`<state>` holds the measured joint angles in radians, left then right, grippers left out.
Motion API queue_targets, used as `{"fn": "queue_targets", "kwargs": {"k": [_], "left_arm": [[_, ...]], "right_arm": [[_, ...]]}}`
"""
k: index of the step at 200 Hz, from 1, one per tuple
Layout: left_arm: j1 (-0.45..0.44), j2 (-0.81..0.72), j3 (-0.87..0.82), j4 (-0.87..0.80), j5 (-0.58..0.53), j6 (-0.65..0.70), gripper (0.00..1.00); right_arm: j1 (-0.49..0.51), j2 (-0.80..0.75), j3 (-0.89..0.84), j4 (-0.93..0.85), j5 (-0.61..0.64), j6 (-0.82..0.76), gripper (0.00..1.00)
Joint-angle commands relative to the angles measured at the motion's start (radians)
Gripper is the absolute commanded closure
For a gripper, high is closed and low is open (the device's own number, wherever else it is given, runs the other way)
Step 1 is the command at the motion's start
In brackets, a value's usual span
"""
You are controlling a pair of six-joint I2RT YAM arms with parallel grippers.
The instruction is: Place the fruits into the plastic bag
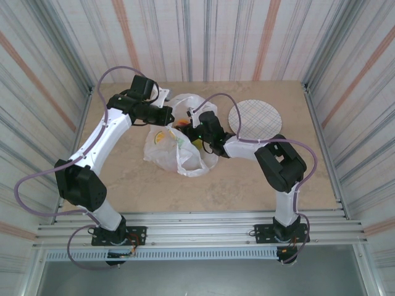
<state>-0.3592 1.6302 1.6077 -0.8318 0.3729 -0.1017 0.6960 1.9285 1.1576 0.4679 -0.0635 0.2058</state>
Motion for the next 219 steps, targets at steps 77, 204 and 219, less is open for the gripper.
{"fn": "queue_targets", "kwargs": {"k": [77,204,219], "left_arm": [[0.008,-0.026,-0.011,0.005,0.012,-0.003,1.0],[0.01,-0.029,-0.012,0.002,-0.008,-0.002,1.0],[0.011,-0.029,-0.011,0.0,-0.009,-0.001,1.0]], "right_arm": [[-0.053,-0.21,-0.13,-0.137,-0.154,0.003,0.18],[-0.16,-0.749,-0.418,-0.528,-0.487,-0.165,0.21],[-0.202,-0.808,-0.455,-0.538,-0.499,-0.148,0.21]]}}
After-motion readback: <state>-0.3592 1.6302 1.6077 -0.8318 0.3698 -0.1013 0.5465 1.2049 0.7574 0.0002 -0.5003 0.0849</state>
